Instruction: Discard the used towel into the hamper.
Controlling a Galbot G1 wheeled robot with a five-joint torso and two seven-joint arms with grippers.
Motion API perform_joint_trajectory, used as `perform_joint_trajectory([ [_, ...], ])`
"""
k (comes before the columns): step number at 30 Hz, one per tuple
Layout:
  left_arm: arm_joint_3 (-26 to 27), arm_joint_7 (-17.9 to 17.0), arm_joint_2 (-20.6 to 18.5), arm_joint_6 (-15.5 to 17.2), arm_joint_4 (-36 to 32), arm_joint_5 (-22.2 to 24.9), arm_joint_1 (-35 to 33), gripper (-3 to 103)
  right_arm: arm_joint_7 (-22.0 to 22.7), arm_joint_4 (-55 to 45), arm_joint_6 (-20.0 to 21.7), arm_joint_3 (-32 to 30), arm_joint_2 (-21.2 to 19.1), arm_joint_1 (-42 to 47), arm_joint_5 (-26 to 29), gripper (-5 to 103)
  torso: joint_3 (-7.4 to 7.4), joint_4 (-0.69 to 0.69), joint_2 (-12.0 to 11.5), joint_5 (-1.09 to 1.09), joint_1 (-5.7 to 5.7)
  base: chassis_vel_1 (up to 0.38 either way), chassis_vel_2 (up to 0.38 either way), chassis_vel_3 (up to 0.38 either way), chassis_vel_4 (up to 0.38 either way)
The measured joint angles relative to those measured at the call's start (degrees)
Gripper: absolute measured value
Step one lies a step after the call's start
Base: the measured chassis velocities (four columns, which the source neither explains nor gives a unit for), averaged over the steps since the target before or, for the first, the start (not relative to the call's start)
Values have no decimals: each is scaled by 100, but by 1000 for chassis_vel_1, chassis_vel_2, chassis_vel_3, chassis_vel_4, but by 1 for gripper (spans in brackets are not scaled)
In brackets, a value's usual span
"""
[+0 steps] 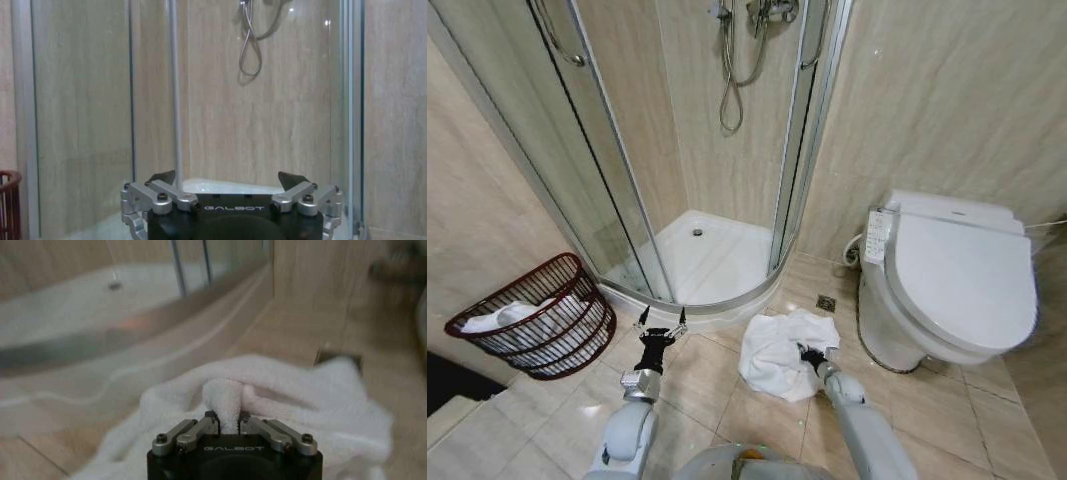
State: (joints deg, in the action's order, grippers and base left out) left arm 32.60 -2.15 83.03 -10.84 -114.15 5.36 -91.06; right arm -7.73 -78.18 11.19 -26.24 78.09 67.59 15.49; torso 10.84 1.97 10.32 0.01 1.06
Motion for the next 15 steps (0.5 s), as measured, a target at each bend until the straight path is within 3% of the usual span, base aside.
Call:
perform_joint_trajectory([
  [5, -44, -3, 20, -34, -24, -9, -22, 100, 291, -656, -389, -62, -20, 397, -293, 12, 0, 0, 0, -1, 0, 0, 0, 0, 0],
  [8, -51, -9, 23, -95, -102, -13, -100, 100, 533, -1475, -992, -301, 27, 895, -891, 12, 0, 0, 0, 0, 0, 0, 0, 0, 0],
  [15, -19, -102, 64, -114, -228, 10, -204, 100, 604, -2554, -1260, -590, 66, 1263, -981, 12, 0, 0, 0, -1, 0, 0, 0, 0, 0],
])
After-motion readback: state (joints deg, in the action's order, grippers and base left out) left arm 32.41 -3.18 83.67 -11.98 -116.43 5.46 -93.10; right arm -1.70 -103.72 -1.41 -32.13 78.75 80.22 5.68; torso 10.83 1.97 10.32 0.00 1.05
